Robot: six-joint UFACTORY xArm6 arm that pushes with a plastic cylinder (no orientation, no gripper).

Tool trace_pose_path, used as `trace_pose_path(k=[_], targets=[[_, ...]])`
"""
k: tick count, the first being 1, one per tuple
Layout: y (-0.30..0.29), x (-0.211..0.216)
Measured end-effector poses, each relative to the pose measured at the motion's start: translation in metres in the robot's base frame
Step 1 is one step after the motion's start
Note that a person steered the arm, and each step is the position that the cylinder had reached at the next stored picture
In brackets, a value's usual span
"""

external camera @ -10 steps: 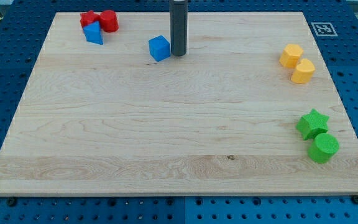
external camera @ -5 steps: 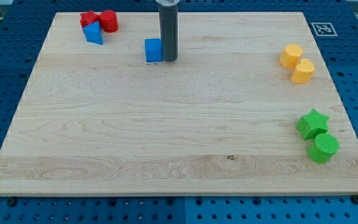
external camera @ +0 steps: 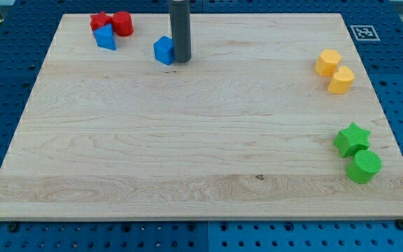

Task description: Place the blue cube to the right side of blue triangle

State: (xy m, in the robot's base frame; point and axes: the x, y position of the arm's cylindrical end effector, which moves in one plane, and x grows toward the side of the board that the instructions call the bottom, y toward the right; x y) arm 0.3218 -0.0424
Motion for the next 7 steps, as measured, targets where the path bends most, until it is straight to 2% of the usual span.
trace_pose_path(k=[3,7], targets=[[-0.01,-0.008],[-0.057,0.002]])
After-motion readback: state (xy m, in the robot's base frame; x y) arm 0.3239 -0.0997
